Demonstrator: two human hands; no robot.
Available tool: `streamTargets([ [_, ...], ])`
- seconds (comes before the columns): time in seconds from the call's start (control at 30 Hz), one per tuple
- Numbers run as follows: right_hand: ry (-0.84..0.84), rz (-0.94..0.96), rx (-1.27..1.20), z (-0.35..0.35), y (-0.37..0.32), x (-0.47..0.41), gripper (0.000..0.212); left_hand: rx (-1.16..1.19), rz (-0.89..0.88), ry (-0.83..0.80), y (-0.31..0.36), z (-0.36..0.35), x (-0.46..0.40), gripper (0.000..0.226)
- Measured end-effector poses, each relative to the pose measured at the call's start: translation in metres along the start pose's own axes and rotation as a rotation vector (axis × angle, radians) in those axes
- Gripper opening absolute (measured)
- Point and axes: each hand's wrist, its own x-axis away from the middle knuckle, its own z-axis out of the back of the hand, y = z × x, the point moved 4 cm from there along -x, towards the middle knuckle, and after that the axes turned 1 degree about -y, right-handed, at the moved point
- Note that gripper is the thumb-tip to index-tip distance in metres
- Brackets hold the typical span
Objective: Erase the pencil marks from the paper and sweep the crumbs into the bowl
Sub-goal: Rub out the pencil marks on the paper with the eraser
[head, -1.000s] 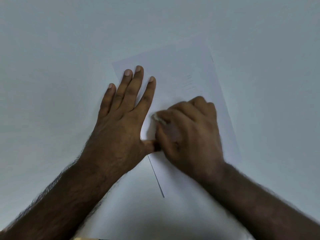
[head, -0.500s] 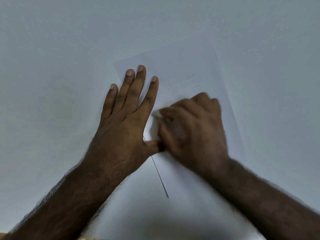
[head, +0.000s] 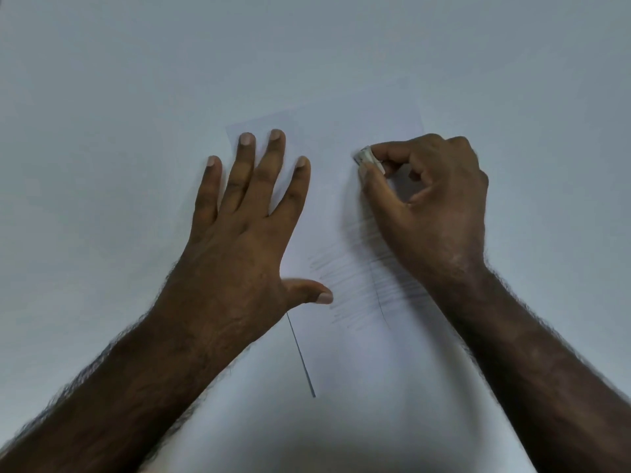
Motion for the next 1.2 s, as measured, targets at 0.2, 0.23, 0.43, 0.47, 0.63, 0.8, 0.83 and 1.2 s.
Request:
streamTargets([
  [0.2,-0.014,0.007,0.017,-0.002,-0.001,0.002,0.013,0.249,-0.086,0.040,0.012,0.008,-0.025,0.117],
  [0.23,-0.013,0.016,0.023,0.000,-0.002,0.003,0.013,0.246,-0.085,0.034,0.013,0.005,-0.029,0.117],
  [0.43,-0.188,0.179,0.029,-0.006,-0.025,0.039,0.010,0.116,-0.084,0.077,0.008,-0.008,-0.033,0.106],
  [0.47,-0.218,0.217,0.034,-0.007,-0.027,0.043,0.012,0.103,-0.089,0.079,0.007,-0.009,-0.034,0.106],
  [0.63,-0.072,0.135,0.154,0.005,0.000,0.000,0.013,0.146,-0.091,0.013,0.007,-0.006,-0.033,0.119],
  [0.8,-0.115,0.145,0.128,0.000,-0.015,0.016,0.008,0.147,-0.079,0.036,0.006,-0.008,-0.032,0.114],
  [0.83,-0.175,0.198,0.111,-0.004,-0.024,0.028,0.008,0.154,-0.083,0.048,0.006,-0.008,-0.032,0.110],
  [1.2,-0.126,0.199,0.137,0.000,-0.016,0.016,0.007,0.157,-0.086,0.029,0.008,-0.006,-0.031,0.113],
])
